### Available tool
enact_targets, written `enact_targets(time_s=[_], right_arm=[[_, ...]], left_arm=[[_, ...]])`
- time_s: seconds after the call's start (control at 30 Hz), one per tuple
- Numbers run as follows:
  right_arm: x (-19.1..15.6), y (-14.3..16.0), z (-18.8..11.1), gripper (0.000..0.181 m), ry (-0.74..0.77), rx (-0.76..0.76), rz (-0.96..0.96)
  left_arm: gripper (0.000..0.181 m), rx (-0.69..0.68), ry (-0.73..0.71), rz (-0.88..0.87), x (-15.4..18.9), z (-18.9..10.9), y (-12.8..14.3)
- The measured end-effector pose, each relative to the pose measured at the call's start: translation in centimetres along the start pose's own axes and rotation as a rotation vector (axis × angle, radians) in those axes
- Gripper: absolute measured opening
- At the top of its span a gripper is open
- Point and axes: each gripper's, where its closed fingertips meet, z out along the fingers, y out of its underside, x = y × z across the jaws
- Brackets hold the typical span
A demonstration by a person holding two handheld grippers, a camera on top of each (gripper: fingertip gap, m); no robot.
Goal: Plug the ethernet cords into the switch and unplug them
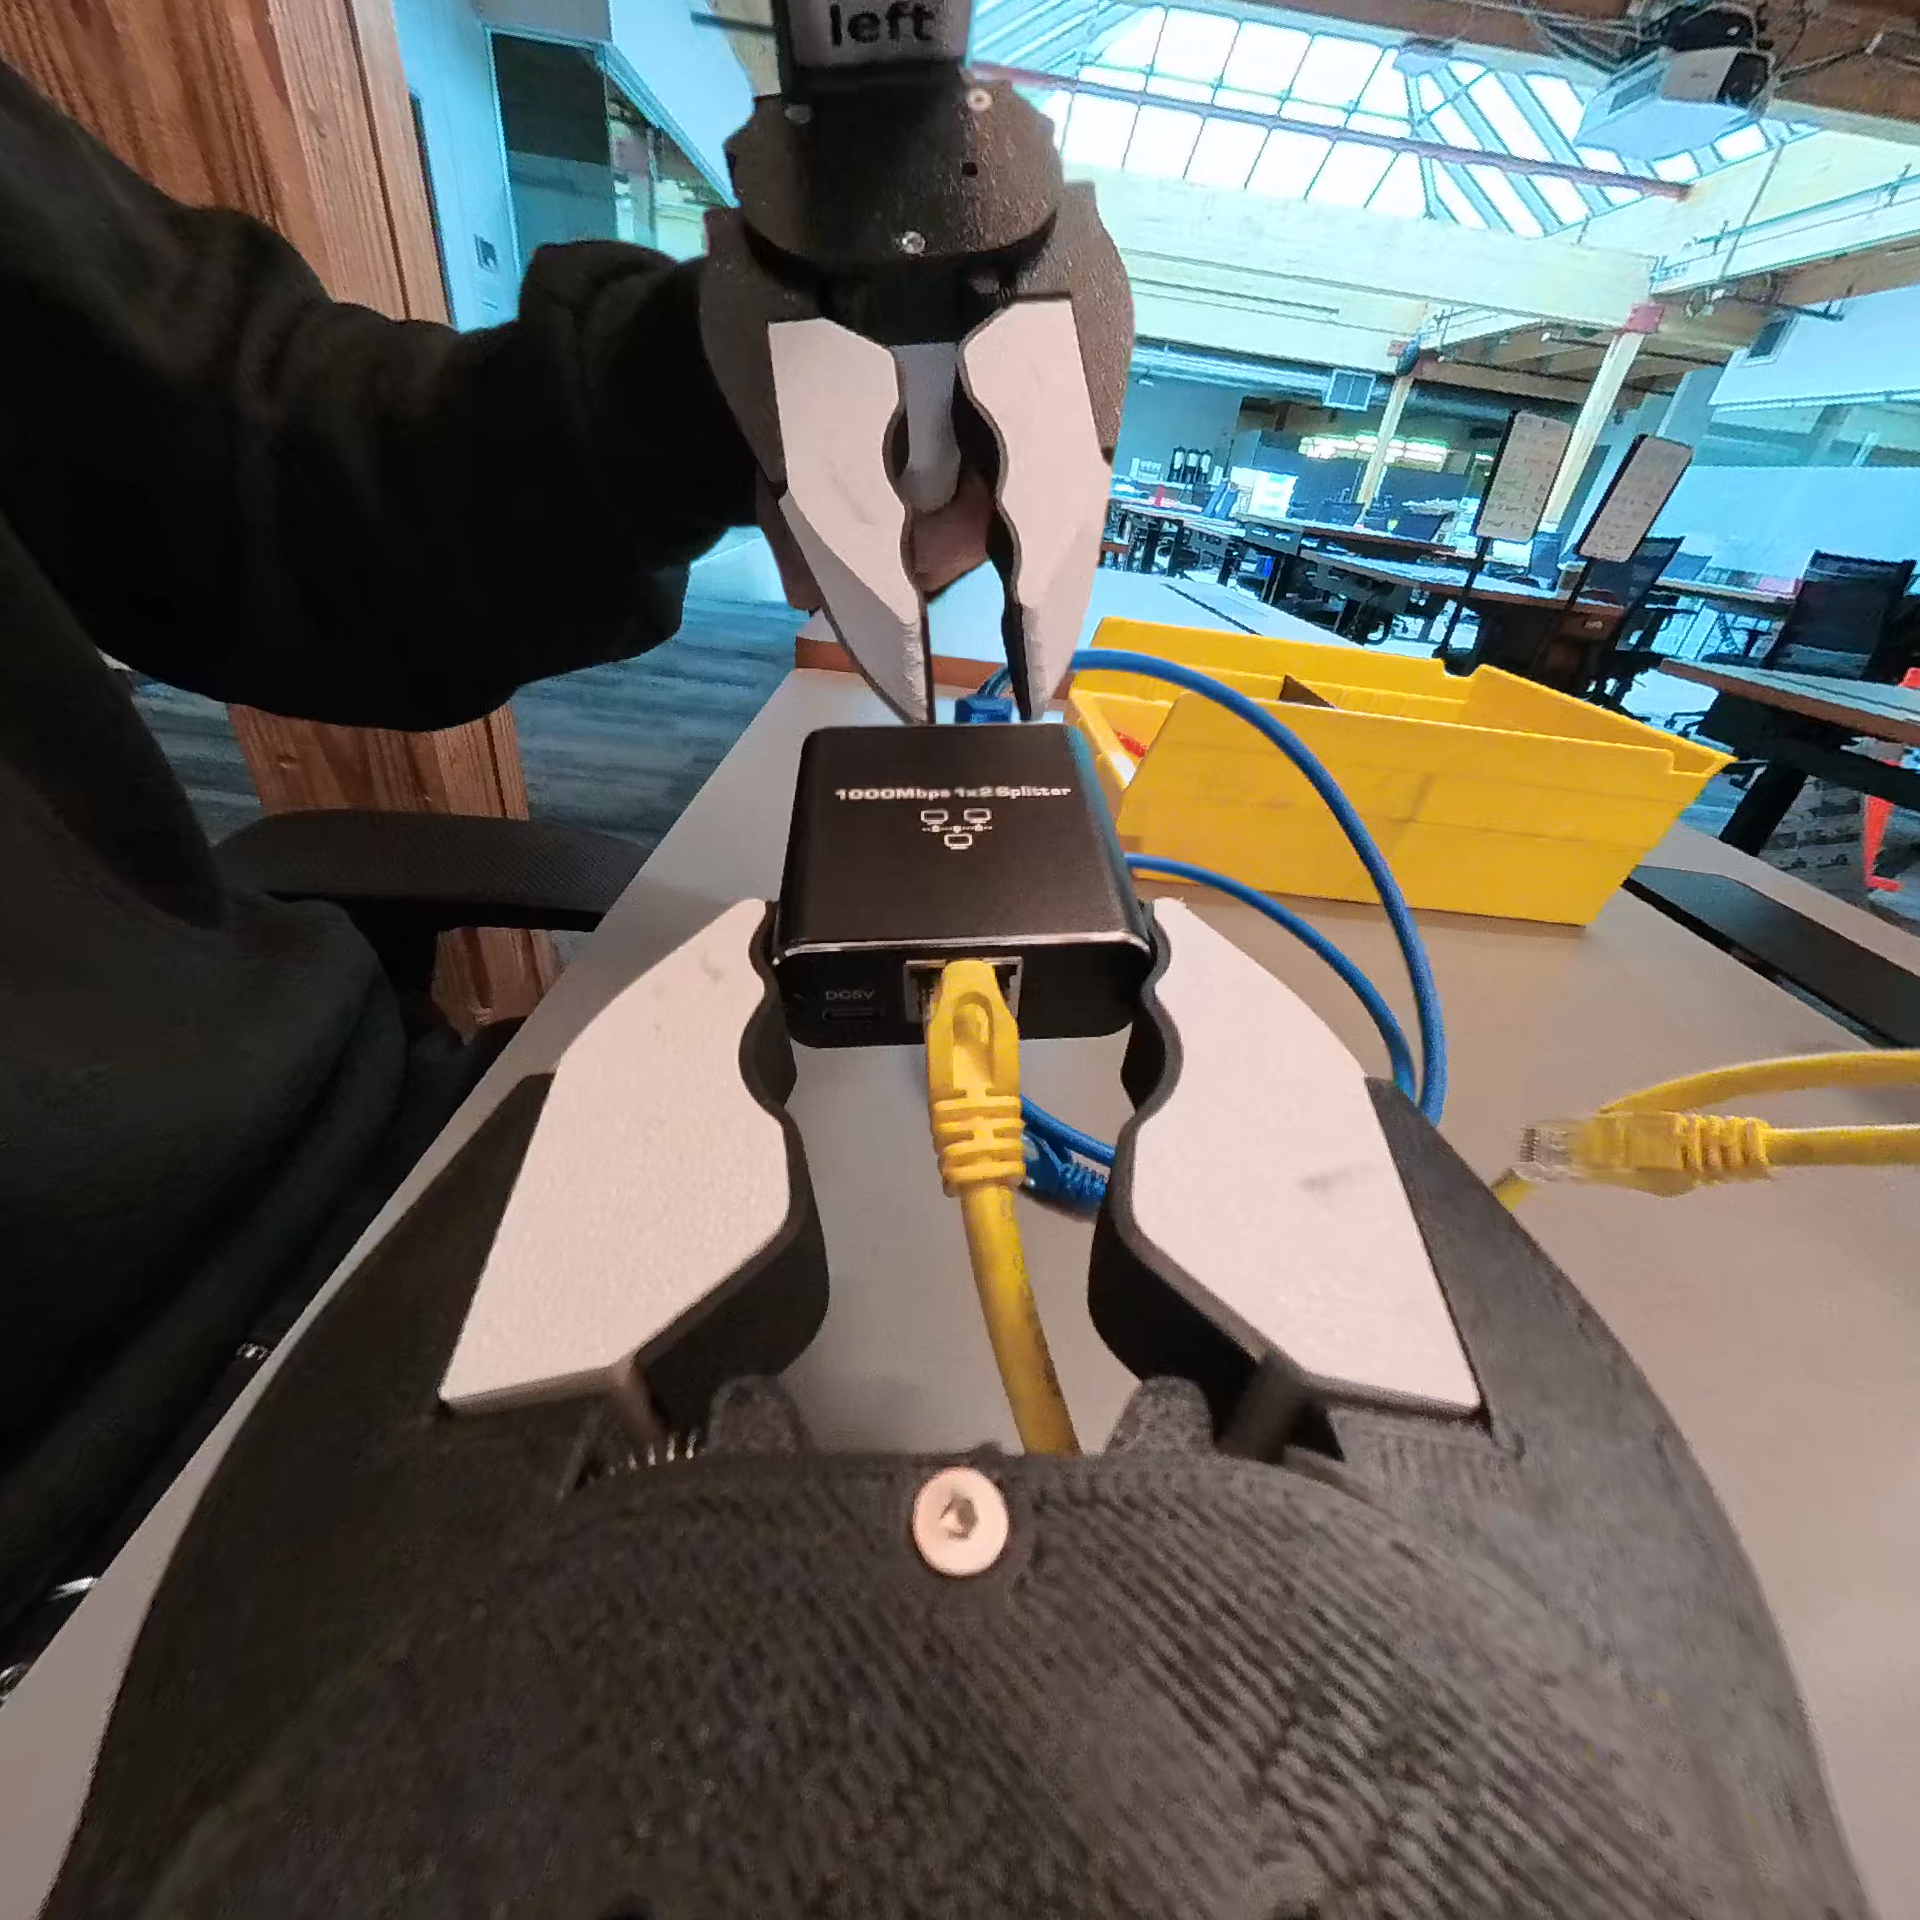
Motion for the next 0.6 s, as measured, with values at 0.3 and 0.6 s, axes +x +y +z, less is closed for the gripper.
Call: enact_targets(time_s=[0.3, 0.6], right_arm=[[-0.3, 0.2, 0.2, 0.062, -0.007, -0.017, -0.032], [-0.7, 1.2, 0.9, 0.062, -0.02, -0.096, -0.048]], left_arm=[[0.011, -0.049, 0.034, -0.011, 0.5, 0.8, 0.8], [0.01, -0.055, 0.026, 0.008, 0.8, 0.8, 1.0]])
